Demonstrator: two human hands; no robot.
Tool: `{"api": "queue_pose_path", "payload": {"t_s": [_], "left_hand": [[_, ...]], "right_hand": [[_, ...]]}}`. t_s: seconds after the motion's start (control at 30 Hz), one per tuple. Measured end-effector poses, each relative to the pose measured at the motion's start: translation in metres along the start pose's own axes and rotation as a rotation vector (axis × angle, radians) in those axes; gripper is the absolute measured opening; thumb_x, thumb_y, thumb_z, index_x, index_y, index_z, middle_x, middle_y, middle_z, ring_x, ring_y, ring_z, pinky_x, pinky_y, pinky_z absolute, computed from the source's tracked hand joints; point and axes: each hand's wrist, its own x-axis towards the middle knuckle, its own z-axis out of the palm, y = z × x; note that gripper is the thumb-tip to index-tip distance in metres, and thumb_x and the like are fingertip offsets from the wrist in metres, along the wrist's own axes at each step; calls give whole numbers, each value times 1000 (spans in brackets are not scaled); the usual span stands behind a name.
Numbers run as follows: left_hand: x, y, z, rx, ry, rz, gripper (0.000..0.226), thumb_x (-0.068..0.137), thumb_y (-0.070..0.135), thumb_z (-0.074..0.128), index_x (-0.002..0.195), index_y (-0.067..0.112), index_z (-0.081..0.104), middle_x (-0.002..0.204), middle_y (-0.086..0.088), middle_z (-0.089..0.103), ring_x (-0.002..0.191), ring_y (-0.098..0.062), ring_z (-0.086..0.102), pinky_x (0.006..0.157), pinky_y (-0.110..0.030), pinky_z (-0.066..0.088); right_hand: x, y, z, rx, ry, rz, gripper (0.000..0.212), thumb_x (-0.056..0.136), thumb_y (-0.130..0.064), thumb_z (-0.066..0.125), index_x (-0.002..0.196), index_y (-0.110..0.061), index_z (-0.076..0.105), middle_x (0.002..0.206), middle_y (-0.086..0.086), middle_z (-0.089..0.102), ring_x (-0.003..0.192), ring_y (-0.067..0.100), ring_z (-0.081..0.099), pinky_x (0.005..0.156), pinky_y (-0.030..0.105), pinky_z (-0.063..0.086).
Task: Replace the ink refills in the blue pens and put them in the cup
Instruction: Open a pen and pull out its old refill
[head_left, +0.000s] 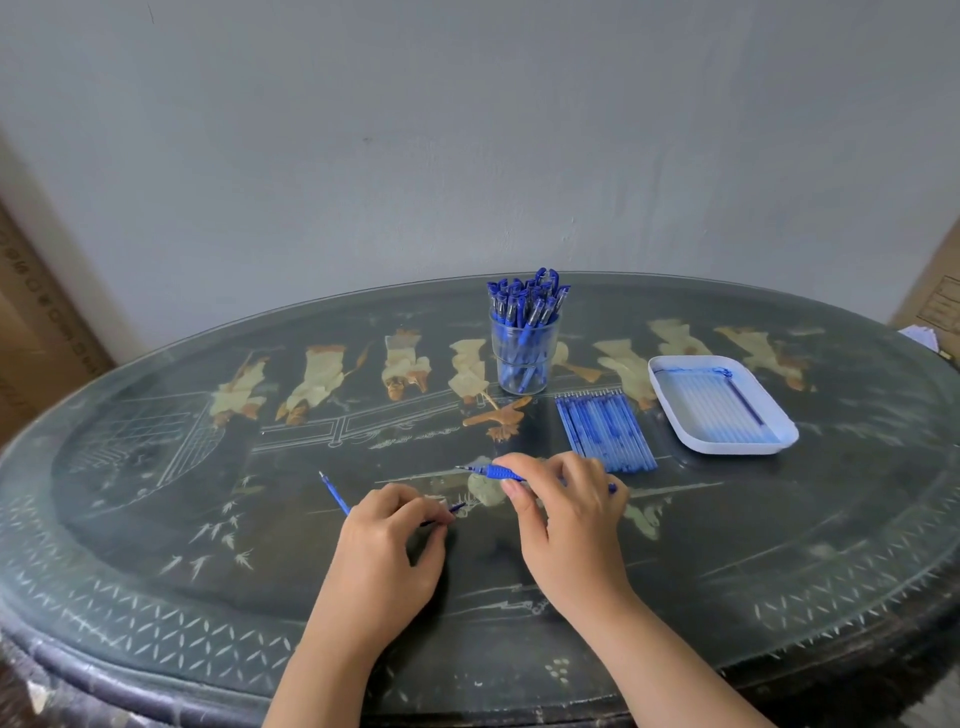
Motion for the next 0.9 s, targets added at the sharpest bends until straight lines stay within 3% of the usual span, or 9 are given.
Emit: {"api": "queue_pose_path", "payload": {"t_s": [0.1,0.37,0.53,0.67,0.8,0.9], "left_hand": [[1,2,-1,53,0,40,12,74,13,68,80,23,72,84,11,63,79,-14,59,69,-36,53],[2,3,-2,66,-42,28,20,74,17,65,92,23,71,84,16,63,82,-12,58,72,-36,53],[0,3,-2,37,-32,5,20,77,23,65,96,25,70,87,18,62,85,-7,55,76,-32,51],[2,8,-8,-66,46,-27,22,83,38,60,97,25,69,92,22,61,89,-4,55,82,-21,44],[4,18,-17,-242,77,-111,28,74,48,73,93,28,70,88,18,68,84,-6,62,77,-11,43],[8,30,-22,-448,25,-249,37,62,46,88,91,28,72,87,15,72,82,-8,67,74,-10,47]], "right_hand": [[0,-1,-1,-1,-10,-5,20,97,-36,44,108,-44,59,86,-10,48,81,15,47,75,38,33],[0,-4,-2,10,-37,-7,22,98,-38,39,109,-43,58,88,-9,50,83,16,48,77,40,36],[0,-4,-4,39,-1,7,22,97,-37,44,110,-41,61,88,-12,54,82,15,53,82,41,34],[6,-10,-12,131,35,42,19,94,-40,50,107,-38,62,83,-18,61,80,9,58,89,54,40],[19,-27,-29,450,-80,197,20,83,-51,60,95,-38,70,90,-19,61,92,7,54,84,39,45],[23,-37,-40,630,-225,274,9,83,-35,72,93,-34,74,87,-18,66,87,5,58,78,22,47]]}}
